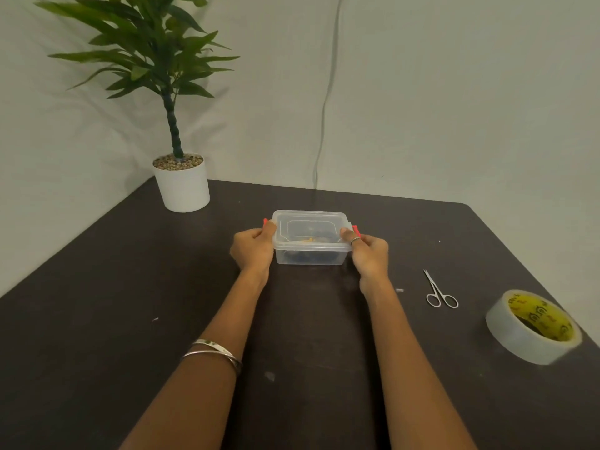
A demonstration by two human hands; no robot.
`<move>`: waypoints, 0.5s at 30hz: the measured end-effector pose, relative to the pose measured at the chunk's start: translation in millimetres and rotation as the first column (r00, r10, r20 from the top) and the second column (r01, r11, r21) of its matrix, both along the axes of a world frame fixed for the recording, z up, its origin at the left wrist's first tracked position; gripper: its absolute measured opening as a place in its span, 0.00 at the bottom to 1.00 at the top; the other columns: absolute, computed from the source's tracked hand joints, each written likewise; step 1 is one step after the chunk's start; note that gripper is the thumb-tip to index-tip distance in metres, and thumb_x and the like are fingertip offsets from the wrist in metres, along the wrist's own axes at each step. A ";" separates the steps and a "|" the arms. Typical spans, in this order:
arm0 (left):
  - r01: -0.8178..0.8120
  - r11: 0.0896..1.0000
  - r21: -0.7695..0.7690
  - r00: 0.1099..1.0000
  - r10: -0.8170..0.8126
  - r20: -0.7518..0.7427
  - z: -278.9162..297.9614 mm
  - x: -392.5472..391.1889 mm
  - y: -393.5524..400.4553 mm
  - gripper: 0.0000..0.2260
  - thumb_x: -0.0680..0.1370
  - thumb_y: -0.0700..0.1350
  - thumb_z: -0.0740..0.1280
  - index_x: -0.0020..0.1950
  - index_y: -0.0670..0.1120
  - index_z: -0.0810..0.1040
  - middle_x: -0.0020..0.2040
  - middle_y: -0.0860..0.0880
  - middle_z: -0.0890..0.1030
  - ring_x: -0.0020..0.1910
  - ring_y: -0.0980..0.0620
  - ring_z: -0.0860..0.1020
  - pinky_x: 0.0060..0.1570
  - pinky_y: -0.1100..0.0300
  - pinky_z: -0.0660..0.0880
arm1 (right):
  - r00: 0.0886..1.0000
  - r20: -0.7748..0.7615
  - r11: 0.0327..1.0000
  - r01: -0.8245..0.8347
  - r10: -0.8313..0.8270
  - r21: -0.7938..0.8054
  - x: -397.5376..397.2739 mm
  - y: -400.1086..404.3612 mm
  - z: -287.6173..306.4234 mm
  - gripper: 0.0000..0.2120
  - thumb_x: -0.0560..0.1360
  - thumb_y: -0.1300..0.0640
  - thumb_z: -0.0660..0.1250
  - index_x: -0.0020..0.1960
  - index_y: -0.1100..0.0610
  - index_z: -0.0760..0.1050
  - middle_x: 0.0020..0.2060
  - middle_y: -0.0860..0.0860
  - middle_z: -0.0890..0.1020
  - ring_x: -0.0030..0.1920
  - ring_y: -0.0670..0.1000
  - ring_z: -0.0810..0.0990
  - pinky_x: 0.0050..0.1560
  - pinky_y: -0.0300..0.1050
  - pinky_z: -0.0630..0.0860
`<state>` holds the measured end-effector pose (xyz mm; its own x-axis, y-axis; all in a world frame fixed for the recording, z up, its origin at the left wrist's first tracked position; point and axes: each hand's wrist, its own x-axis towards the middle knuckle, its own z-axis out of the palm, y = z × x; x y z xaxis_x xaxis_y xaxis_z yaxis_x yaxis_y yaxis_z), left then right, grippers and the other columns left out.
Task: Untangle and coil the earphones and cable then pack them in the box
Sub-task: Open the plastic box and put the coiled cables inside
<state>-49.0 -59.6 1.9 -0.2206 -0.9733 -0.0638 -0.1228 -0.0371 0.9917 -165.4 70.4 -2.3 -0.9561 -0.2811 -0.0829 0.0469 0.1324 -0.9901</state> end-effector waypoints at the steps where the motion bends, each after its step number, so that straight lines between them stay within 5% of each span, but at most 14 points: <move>1: -0.006 0.999 -0.031 1.000 0.006 -0.019 -1.8 -0.1 1.8 0.16 0.76 0.49 0.68 0.31 0.43 0.77 0.30 0.46 0.76 0.29 0.54 0.72 0.29 0.62 0.70 | 0.998 -0.055 0.999 0.035 -0.035 -0.006 5.3 -1.0 -2.0 0.18 0.73 0.48 0.71 0.42 0.65 0.80 0.36 0.57 0.81 0.37 0.53 0.77 0.39 0.49 0.76; 5: 0.009 0.989 -0.150 1.000 -0.011 -0.017 -2.0 0.7 3.4 0.18 0.78 0.48 0.67 0.30 0.40 0.76 0.25 0.49 0.70 0.24 0.56 0.66 0.26 0.63 0.66 | 0.946 -0.303 0.993 0.116 -0.119 -0.028 19.4 -3.9 -10.3 0.16 0.77 0.48 0.66 0.38 0.59 0.77 0.41 0.54 0.78 0.40 0.49 0.75 0.41 0.42 0.73; 8: 0.085 0.955 -0.285 0.992 -0.053 0.116 1.5 3.0 -0.7 0.20 0.80 0.48 0.63 0.29 0.41 0.74 0.25 0.49 0.69 0.24 0.55 0.66 0.28 0.61 0.65 | 0.911 -0.397 0.993 0.120 -0.112 -0.004 19.8 -3.3 -9.9 0.11 0.79 0.50 0.64 0.41 0.55 0.76 0.44 0.54 0.75 0.44 0.49 0.75 0.47 0.43 0.74; 11: 0.242 0.900 -0.362 0.953 -0.151 0.263 2.3 8.1 -6.0 0.21 0.82 0.49 0.58 0.36 0.37 0.77 0.31 0.44 0.76 0.30 0.51 0.74 0.32 0.58 0.71 | 0.886 -0.454 0.992 0.123 -0.095 0.033 19.4 -3.2 -9.7 0.12 0.80 0.52 0.63 0.40 0.56 0.76 0.43 0.55 0.75 0.41 0.49 0.73 0.44 0.42 0.71; 15: 0.365 0.856 -0.365 0.925 -0.290 0.245 -2.7 15.6 -9.3 0.17 0.80 0.51 0.62 0.51 0.38 0.81 0.46 0.41 0.83 0.43 0.46 0.81 0.44 0.51 0.81 | 0.863 -0.500 0.985 0.138 -0.070 0.100 18.0 -3.2 -10.0 0.16 0.80 0.54 0.61 0.43 0.63 0.80 0.42 0.57 0.75 0.41 0.50 0.73 0.42 0.39 0.66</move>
<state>-33.4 -68.9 -0.8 -0.5529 -0.7966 0.2442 -0.2299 0.4276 0.8743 -147.4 67.3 -12.3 -0.9043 -0.1972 0.3787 -0.4222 0.2811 -0.8618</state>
